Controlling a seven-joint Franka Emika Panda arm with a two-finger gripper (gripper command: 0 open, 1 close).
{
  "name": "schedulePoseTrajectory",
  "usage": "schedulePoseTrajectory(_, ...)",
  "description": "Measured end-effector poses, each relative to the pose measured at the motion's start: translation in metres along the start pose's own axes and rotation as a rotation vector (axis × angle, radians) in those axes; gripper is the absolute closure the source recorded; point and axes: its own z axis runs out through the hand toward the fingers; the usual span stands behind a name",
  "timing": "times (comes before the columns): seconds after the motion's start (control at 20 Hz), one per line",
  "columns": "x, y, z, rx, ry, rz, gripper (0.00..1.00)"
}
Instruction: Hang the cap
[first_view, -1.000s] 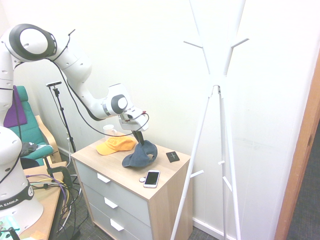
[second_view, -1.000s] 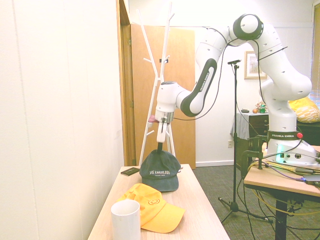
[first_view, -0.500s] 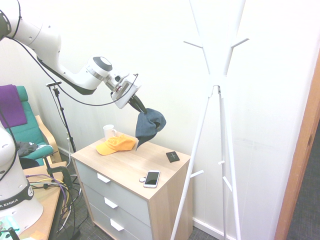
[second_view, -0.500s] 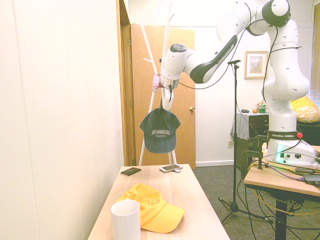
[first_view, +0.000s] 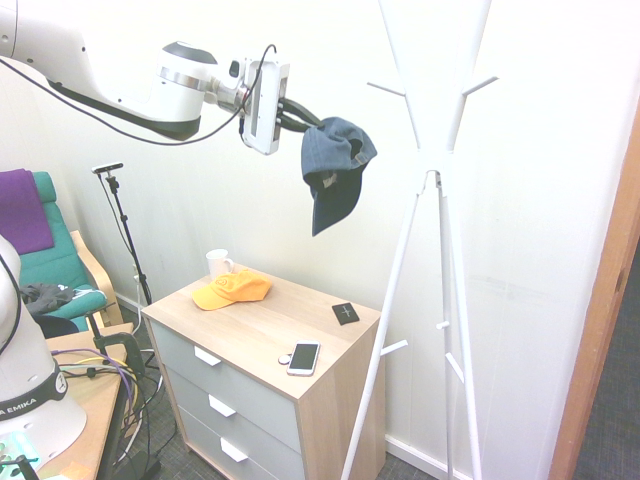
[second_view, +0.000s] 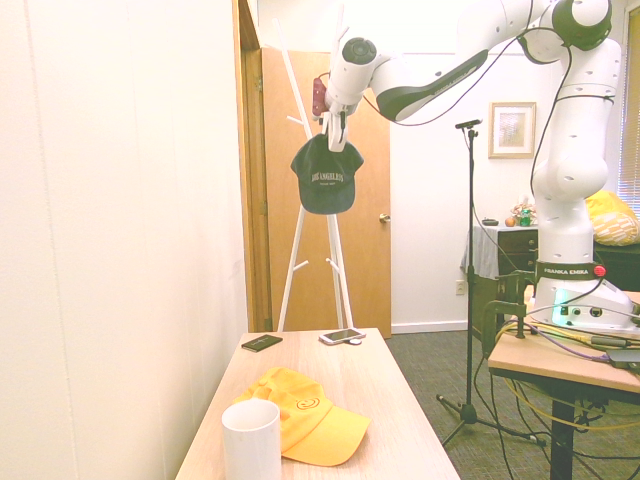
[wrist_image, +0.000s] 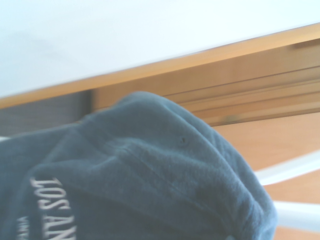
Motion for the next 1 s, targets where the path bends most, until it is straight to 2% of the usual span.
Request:
schedulePoseTrajectory(0.25, 0.073, 0.061, -0.014, -0.034, 0.074, 0.049, 1.0)
schedulePoseTrajectory(0.45, 0.1, 0.098, 0.001, -0.068, 0.085, 0.081, 1.0)
schedulePoseTrajectory(0.6, 0.107, 0.109, 0.027, -0.072, 0.079, 0.096, 1.0)
schedulePoseTrajectory(0.75, 0.103, 0.101, 0.051, -0.057, 0.053, 0.093, 1.0)
schedulePoseTrajectory(0.8, 0.1, 0.096, 0.056, -0.046, 0.038, 0.097, 0.0)
schedulePoseTrajectory(1.0, 0.081, 0.074, 0.072, -0.024, 0.0, 0.097, 0.0)
